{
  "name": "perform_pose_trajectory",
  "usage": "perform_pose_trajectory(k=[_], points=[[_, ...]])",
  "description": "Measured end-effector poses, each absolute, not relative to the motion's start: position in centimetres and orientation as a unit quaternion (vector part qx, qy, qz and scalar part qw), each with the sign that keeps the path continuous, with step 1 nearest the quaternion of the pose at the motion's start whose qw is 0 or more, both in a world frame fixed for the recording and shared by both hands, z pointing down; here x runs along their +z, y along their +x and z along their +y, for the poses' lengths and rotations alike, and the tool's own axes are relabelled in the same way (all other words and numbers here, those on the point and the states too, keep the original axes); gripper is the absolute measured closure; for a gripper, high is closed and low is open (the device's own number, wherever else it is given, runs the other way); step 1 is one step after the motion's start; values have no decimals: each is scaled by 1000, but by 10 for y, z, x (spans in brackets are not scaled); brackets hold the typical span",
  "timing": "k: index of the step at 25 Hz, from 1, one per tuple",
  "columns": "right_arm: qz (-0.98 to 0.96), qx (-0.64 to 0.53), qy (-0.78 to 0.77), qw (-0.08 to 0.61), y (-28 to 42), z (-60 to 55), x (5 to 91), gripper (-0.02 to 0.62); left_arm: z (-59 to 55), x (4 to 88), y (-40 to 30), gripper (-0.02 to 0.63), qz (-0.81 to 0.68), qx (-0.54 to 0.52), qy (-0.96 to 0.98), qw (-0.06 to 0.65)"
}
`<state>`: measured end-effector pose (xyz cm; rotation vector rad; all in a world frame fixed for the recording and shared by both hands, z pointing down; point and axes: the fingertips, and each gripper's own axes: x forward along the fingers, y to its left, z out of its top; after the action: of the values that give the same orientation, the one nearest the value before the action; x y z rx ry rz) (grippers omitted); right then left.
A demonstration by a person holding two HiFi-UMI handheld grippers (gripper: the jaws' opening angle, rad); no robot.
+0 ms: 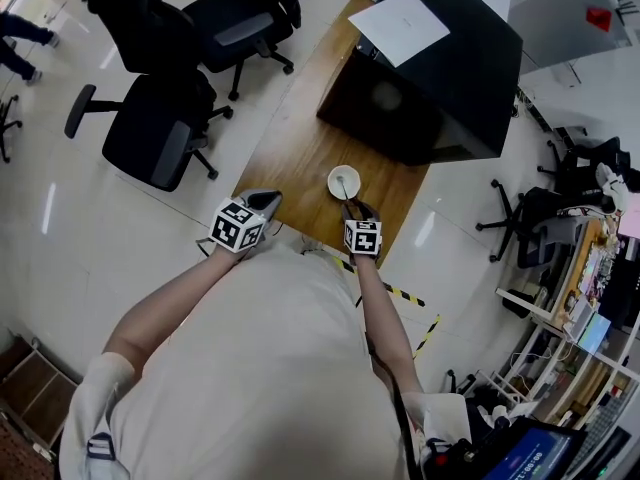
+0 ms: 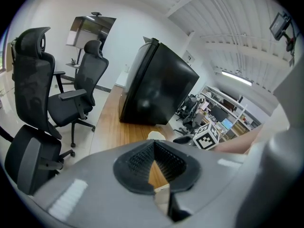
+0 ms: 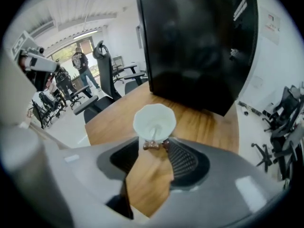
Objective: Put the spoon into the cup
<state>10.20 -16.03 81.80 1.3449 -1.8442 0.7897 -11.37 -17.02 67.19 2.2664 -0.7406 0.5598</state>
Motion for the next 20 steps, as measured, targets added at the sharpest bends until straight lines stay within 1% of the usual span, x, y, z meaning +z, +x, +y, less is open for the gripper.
perform_pose_trajectory(k=[10, 15, 20], points=[[-652, 309, 638, 269, 110, -121, 792, 396, -178, 682, -157, 606, -251, 221, 883, 330], [-631, 308, 678, 215, 94, -106, 776, 396, -171, 692, -174, 606, -231, 234, 883, 334], [-626, 318, 689, 179, 75, -88, 761, 425, -150, 693, -164, 606, -191, 240, 892, 332]])
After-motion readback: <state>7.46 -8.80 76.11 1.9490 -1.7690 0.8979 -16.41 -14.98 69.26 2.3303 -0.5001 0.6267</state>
